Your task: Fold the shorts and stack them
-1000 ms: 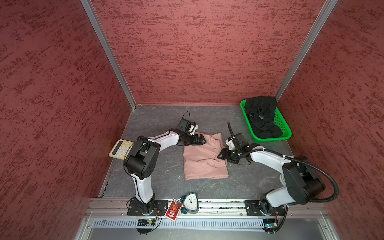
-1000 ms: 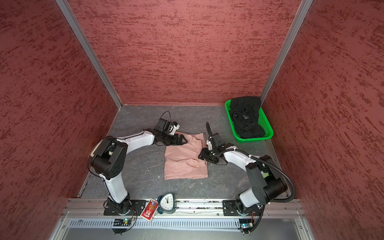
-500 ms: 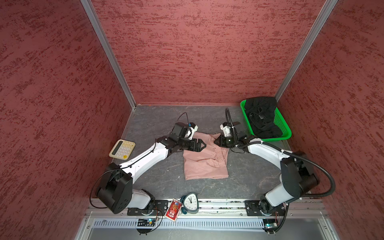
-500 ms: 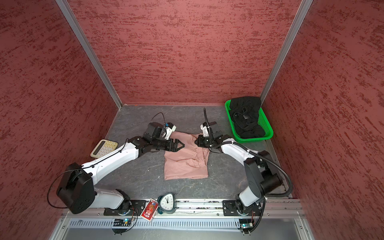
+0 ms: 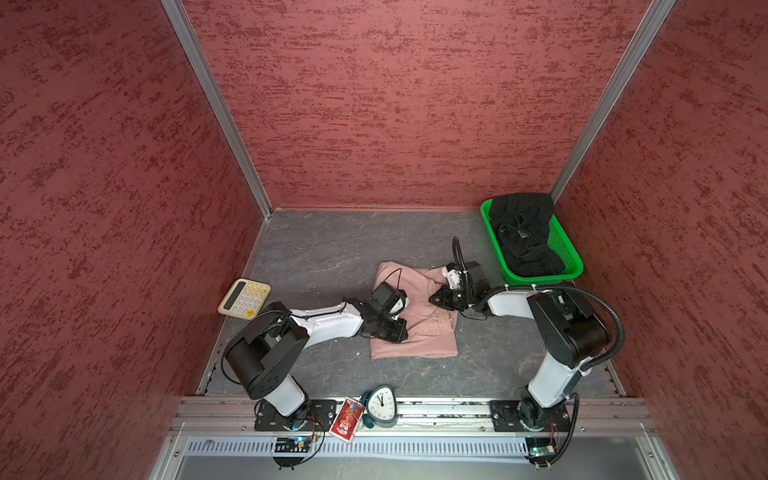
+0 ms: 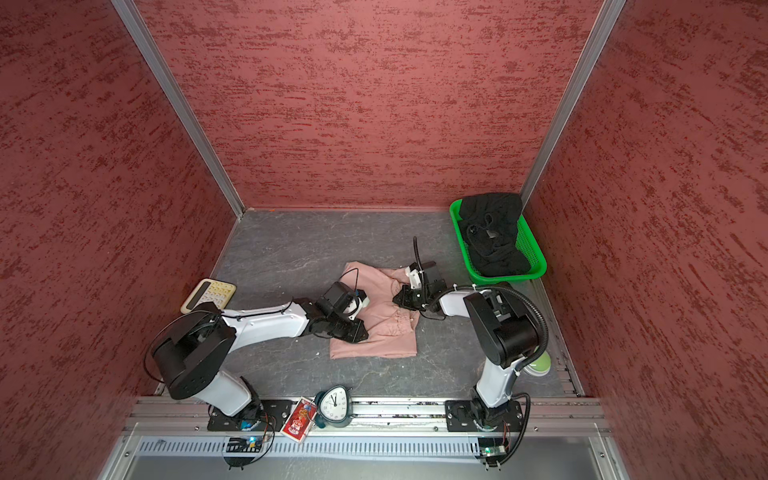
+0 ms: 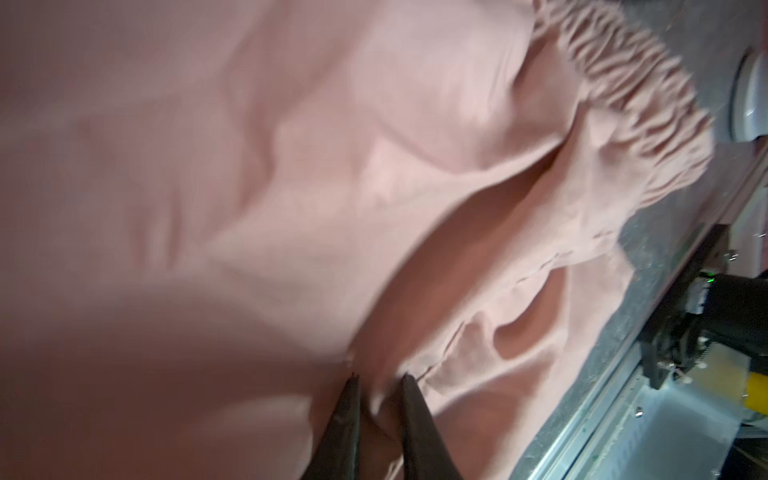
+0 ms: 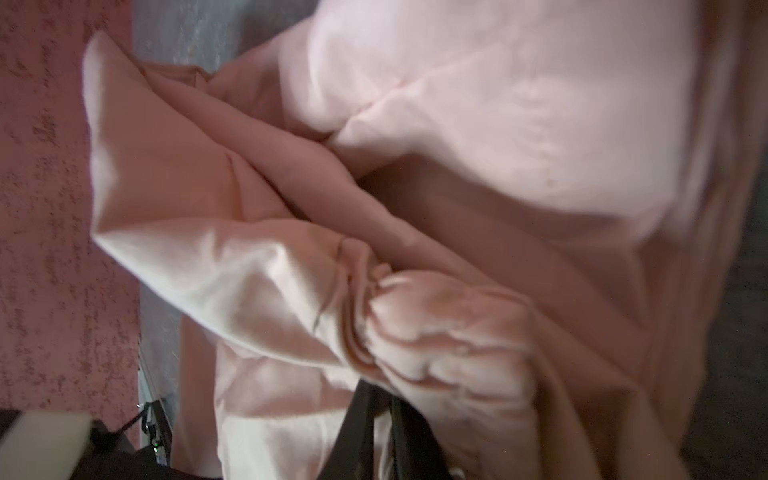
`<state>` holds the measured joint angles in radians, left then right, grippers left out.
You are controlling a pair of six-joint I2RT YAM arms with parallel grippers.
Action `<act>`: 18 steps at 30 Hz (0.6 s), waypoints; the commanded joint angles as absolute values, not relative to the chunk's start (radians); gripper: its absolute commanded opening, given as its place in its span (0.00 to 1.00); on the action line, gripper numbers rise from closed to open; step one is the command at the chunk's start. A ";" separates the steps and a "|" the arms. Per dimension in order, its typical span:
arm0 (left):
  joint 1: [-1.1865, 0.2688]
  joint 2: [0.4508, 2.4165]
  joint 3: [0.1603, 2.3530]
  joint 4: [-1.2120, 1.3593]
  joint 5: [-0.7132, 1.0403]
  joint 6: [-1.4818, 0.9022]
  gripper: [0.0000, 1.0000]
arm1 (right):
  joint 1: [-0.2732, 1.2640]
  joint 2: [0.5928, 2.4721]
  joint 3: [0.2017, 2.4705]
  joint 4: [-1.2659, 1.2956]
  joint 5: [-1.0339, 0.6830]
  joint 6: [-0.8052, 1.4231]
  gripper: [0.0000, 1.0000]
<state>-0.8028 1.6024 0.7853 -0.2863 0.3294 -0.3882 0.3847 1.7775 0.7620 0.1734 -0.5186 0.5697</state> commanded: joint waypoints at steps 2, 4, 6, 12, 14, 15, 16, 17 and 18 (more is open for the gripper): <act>-0.827 1.603 0.822 -0.344 0.277 -0.348 0.20 | 0.380 1.802 0.748 0.279 -0.497 0.600 0.16; -0.822 1.583 0.851 -0.368 0.260 -0.338 0.21 | 0.380 1.756 0.763 0.260 -0.484 0.579 0.20; -0.814 1.545 0.890 -0.398 0.234 -0.323 0.46 | 0.381 1.693 0.785 0.207 -0.469 0.549 0.35; -0.716 1.372 1.009 -0.511 0.179 -0.278 1.00 | 0.412 1.489 0.878 -0.150 -0.364 0.426 0.54; -0.658 1.308 1.022 -0.532 0.181 -0.281 0.99 | 0.444 1.466 0.918 -0.310 -0.295 0.365 0.60; -0.624 1.273 1.023 -0.543 0.179 -0.284 0.99 | 0.472 1.459 0.928 -0.377 -0.240 0.348 0.60; -0.593 1.246 1.022 -0.553 0.177 -0.288 0.99 | 0.494 1.458 0.931 -0.421 -0.207 0.338 0.60; -0.558 1.213 1.016 -0.564 0.178 -0.292 0.99 | 0.521 1.427 0.930 -0.463 -0.176 0.330 0.60; -0.523 1.183 1.010 -0.576 0.184 -0.289 0.99 | 0.548 1.418 0.925 -0.496 -0.148 0.330 0.60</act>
